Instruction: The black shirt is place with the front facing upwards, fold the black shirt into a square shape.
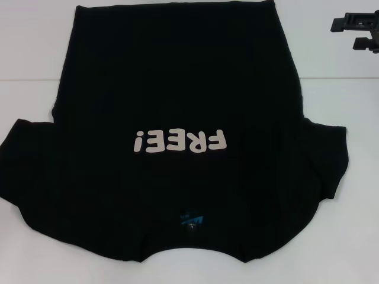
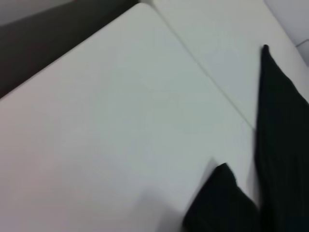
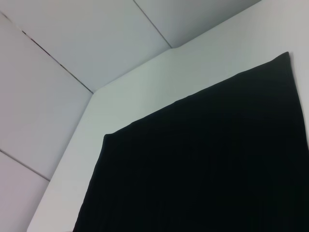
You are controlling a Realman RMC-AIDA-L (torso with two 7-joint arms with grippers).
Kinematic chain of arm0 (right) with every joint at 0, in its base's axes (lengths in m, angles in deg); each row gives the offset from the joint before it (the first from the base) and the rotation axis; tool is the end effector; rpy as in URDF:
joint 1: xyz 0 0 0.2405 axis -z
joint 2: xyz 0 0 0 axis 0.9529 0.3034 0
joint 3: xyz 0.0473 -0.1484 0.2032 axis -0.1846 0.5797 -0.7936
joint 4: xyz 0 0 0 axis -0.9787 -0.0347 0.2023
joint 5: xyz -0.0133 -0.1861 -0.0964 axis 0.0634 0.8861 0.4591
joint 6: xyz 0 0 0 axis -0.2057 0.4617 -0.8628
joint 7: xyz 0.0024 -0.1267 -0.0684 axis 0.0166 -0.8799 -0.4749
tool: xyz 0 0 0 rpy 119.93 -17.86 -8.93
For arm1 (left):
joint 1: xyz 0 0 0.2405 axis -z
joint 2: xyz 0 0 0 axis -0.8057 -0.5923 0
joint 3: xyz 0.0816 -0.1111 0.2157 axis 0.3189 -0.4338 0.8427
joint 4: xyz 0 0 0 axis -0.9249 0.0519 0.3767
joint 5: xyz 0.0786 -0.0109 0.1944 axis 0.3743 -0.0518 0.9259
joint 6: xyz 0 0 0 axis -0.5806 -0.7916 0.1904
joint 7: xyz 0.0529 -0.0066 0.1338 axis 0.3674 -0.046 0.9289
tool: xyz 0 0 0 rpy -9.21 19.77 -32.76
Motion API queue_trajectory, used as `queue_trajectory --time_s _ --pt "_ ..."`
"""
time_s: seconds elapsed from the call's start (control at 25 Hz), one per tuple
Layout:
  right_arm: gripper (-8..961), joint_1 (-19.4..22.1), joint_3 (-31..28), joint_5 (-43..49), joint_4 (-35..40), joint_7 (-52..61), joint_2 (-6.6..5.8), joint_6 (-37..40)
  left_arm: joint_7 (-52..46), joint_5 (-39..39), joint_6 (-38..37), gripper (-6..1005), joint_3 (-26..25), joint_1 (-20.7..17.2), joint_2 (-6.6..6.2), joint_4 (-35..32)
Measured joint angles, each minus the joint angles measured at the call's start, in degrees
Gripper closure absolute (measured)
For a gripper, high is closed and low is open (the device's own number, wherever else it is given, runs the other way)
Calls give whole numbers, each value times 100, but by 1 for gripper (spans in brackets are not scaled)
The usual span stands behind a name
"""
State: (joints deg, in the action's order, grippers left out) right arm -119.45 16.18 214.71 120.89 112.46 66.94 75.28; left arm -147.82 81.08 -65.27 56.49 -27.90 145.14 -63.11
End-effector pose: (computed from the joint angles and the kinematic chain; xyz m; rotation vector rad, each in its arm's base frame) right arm 0.2276 0.4635 0.1311 -2.0217 1.5502 0.6639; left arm -0.4168 0.3227 0.1158 -1.3360 -1.8900 -0.6644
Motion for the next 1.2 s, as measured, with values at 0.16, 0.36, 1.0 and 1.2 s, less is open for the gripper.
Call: queue_trajectory --time_s 0.16,0.36,1.0,1.2 --pt "39 -19 0 0 3 1 0 11 59 21 -139 986 71 125 -68 -38" --pt "39 -24 0 0 1 2 0 6 62 -1 -688 984 215 217 -103 -311" --pt "39 -13 13 8 -23 1 0 10 184 -287 -1792 980 1439 898 27 -459" --pt "38 2 0 6 -23 1 0 20 223 -282 -1634 974 1814 1027 33 -287"
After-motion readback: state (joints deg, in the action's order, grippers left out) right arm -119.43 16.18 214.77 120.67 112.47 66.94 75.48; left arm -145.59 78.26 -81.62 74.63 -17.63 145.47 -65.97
